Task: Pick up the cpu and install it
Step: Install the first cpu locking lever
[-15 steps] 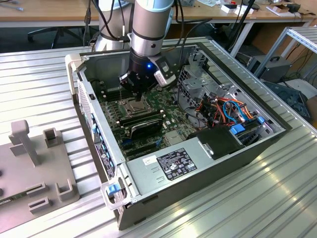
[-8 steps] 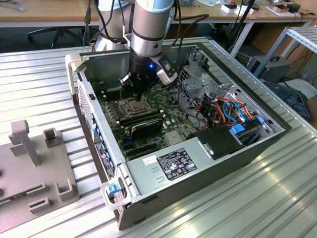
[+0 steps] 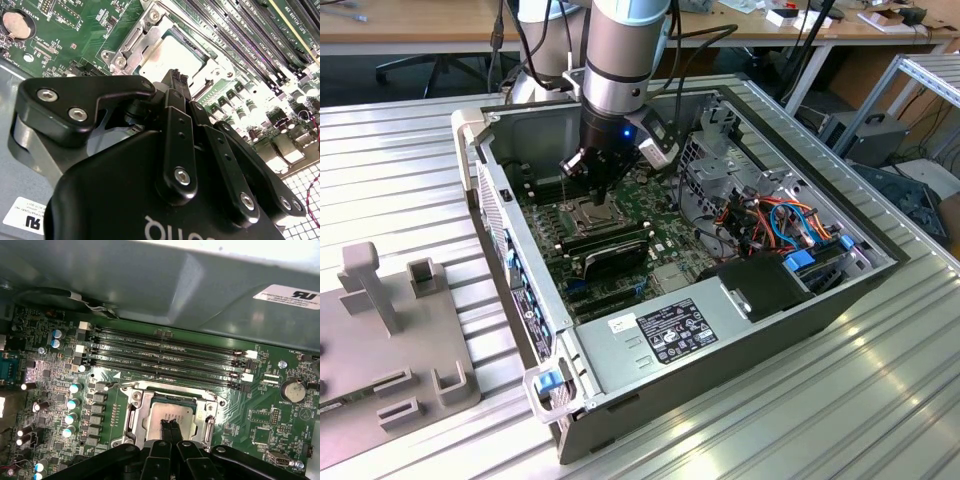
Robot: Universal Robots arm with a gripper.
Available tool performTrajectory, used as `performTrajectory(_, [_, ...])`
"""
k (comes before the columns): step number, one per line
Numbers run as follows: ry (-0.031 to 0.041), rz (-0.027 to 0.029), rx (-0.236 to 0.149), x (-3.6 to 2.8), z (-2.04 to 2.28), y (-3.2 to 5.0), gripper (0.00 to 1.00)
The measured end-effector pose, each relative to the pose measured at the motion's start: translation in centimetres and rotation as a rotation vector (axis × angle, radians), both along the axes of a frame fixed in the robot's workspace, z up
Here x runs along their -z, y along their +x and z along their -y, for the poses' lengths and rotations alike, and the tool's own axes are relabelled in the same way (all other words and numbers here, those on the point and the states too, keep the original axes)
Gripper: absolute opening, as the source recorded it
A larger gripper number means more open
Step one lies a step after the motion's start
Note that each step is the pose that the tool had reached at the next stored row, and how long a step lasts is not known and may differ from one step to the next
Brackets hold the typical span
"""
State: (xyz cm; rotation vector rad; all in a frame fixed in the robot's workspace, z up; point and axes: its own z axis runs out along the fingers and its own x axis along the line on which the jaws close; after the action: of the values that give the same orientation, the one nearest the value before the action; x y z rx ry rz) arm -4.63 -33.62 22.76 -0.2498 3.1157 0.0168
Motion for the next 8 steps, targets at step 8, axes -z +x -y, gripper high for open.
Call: performTrajectory(8, [0.0000,0.0000,0.000,0.00,0.00,-0.10,0.11])
